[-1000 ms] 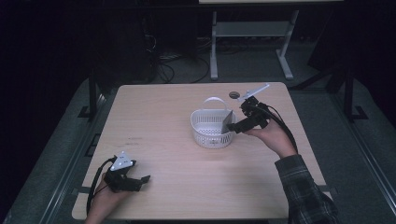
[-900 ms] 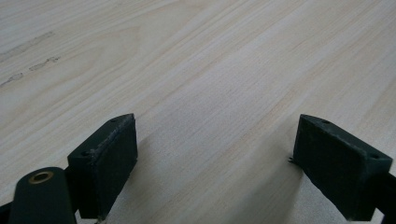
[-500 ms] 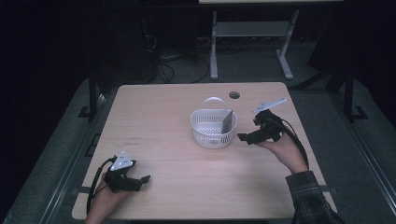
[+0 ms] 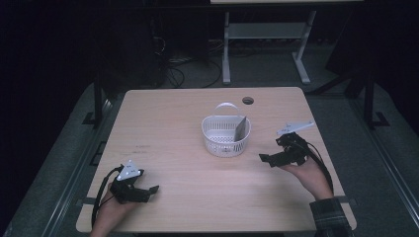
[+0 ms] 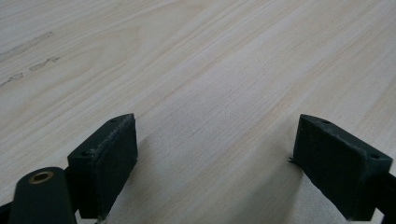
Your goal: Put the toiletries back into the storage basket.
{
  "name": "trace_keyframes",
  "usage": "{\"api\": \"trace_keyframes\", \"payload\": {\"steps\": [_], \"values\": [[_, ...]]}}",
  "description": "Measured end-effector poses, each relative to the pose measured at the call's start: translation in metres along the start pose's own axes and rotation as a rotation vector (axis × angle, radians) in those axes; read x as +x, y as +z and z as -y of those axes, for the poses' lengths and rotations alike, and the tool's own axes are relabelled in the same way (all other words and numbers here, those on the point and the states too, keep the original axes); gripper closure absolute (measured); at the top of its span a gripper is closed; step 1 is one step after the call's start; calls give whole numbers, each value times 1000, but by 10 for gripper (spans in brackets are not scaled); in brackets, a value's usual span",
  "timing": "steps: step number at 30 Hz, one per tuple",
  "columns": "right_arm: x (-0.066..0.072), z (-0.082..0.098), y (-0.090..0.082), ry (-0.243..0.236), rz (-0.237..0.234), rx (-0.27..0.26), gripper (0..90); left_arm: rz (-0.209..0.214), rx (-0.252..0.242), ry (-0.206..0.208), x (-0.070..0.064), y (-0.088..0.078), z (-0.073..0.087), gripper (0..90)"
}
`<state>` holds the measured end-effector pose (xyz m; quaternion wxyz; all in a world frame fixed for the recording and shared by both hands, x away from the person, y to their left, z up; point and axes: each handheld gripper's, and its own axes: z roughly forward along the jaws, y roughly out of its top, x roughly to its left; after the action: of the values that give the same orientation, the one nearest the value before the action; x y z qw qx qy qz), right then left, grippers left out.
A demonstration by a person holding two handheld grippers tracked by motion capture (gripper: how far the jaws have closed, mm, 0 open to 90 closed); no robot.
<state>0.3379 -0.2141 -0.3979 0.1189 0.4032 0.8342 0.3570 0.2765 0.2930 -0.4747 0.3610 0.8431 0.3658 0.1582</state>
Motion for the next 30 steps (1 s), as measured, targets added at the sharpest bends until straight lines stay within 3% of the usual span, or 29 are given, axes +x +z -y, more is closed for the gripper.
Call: {"api": "trace_keyframes", "payload": {"steps": [13, 18, 22, 27, 30], "values": [[-3, 51, -4, 61, -21, -26, 102, -1, -3, 0, 0, 0, 0, 127], [-5, 67, -4, 72, -7, -17, 102, 1, -1, -1, 0, 0, 0, 127], [-7, 88, -2, 69, 44, 0, 102, 0, 0, 0, 0, 0, 0, 127], [-8, 99, -4, 86, 65, -4, 102, 0, 0, 0, 0, 0, 0, 127], [-9, 106, -4, 92, 102, -13, 102, 0, 0, 1, 0, 0, 0, 127]]}}
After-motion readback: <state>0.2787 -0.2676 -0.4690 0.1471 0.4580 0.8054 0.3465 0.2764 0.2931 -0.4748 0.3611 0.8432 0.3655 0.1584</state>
